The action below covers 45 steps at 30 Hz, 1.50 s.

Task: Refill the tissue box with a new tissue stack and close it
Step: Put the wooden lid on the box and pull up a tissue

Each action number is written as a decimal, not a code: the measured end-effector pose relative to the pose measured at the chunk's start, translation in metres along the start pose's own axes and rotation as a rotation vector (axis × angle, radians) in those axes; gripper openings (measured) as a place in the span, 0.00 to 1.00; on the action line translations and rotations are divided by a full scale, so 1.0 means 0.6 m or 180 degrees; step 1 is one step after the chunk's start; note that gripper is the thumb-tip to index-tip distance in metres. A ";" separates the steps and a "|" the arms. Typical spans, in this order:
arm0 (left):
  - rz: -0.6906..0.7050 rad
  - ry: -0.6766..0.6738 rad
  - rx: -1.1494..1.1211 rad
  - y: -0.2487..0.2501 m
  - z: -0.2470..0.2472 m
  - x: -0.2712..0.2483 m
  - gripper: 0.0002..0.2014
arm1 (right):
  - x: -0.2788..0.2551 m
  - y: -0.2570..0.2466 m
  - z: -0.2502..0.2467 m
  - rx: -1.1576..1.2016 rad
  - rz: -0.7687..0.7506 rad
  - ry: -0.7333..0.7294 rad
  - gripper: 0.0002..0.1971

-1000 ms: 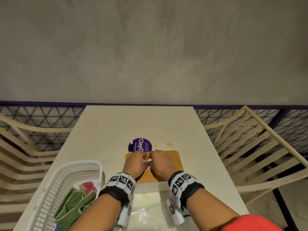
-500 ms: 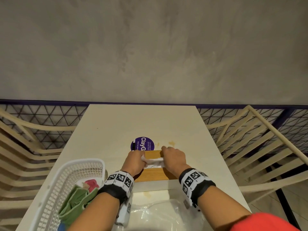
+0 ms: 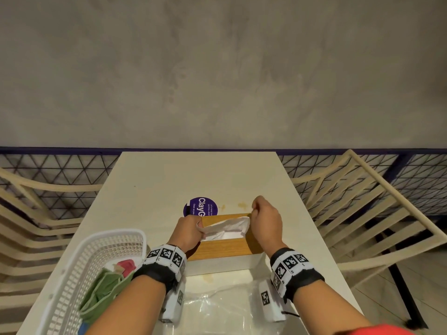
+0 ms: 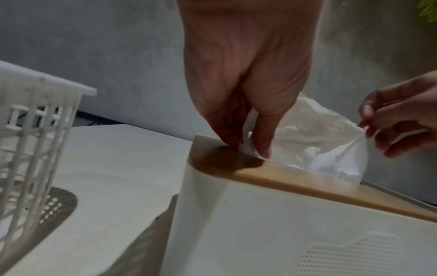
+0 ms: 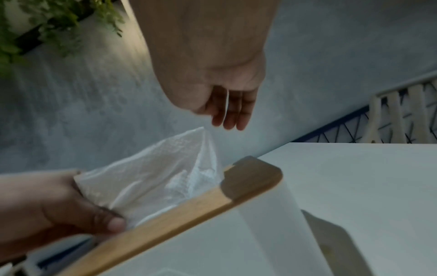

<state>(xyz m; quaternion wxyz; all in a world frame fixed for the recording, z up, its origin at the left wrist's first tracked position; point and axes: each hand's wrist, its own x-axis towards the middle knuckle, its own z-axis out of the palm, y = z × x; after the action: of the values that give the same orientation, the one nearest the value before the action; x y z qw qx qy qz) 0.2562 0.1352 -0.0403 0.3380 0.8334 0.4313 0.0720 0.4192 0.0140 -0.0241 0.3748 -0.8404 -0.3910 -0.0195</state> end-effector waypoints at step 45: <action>-0.0144 0.0587 -0.1619 -0.031 -0.010 -0.009 0.08 | -0.006 0.041 0.021 0.2313 0.1374 -0.0817 0.09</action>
<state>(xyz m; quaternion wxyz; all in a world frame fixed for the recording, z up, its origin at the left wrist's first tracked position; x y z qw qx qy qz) 0.2379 0.1413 -0.0463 0.4973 0.7018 0.4469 0.2460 0.4302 0.0096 -0.0494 0.5898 -0.7121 -0.2313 0.3025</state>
